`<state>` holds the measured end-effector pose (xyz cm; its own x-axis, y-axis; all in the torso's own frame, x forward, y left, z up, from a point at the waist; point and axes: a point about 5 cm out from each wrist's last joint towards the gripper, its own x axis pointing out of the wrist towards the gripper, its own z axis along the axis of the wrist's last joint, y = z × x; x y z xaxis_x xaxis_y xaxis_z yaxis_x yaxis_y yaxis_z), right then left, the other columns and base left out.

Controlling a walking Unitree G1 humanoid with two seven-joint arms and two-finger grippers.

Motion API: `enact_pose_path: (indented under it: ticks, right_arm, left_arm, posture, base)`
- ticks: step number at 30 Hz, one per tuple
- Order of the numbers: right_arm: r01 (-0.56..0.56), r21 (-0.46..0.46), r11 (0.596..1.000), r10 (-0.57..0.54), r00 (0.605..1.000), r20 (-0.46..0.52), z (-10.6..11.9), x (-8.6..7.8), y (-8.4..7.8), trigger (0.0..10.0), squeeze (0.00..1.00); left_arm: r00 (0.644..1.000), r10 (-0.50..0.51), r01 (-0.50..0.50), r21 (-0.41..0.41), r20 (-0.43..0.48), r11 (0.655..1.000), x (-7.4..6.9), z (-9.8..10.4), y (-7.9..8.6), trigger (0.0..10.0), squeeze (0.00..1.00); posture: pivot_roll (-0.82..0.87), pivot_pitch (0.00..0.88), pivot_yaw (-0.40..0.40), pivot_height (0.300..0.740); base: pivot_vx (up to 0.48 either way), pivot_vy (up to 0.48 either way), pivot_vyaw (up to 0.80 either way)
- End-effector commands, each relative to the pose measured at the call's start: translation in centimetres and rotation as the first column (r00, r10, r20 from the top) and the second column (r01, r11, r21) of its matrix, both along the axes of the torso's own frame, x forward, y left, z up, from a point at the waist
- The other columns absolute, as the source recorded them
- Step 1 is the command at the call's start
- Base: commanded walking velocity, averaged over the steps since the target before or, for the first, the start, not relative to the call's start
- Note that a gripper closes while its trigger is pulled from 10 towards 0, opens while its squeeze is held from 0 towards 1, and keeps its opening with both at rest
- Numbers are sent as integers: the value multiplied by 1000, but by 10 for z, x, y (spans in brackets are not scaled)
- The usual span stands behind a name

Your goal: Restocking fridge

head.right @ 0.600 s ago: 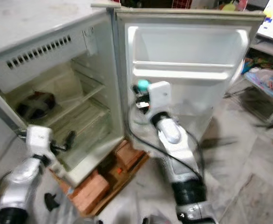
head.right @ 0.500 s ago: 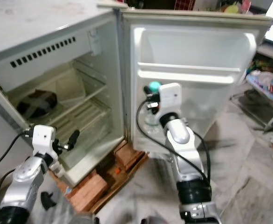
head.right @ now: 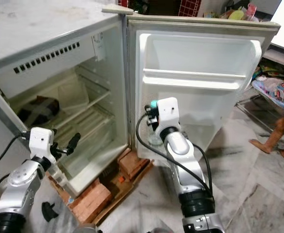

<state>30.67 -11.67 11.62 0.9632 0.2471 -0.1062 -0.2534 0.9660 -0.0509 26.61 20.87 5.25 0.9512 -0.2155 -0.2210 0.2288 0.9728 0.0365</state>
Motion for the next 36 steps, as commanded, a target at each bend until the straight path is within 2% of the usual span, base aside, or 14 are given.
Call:
enact_pose_path:
  ticks: [1, 6, 13, 27, 36]
  right_arm:
    - [4, -5, 1000, -4, 1000, 13, 5, 0, 3, 10000, 0]
    - [8, -17, 1000, -9, 998, -59, -9, -5, 0, 10000, 0]
    - [17, -18, 1000, -18, 996, -91, -17, -7, -6, 10000, 0]
    - [18, -2, 1000, -18, 990, -140, -26, -13, -7, 10000, 0]
    - [-14, 55, 998, 24, 985, -174, -32, -21, -8, 10000, 0]
  left_arm:
    - [1000, -12, 12, 14, 18, 1000, 3, 6, 0, 10000, 0]
    - [999, -28, 28, -11, 19, 1000, 1, 4, -3, 10000, 0]
    - [999, -31, 32, -17, 15, 999, -1, 3, -7, 10000, 0]
    - [1000, -24, 24, -33, -4, 999, -5, 1, -7, 10000, 0]
    - [1000, -17, 17, -29, -15, 999, -9, -1, -5, 10000, 0]
  posture:
    - [93, 19, -28, 740]
    - [94, 22, -31, 740]
    - [95, 25, -34, 740]
    - [93, 37, -38, 740]
    - [95, 40, -35, 740]
  base:
    - [371, 0, 0]
    - [367, 0, 0]
    - [339, 0, 0]
    - [0, 0, 0]
    - [0, 0, 0]
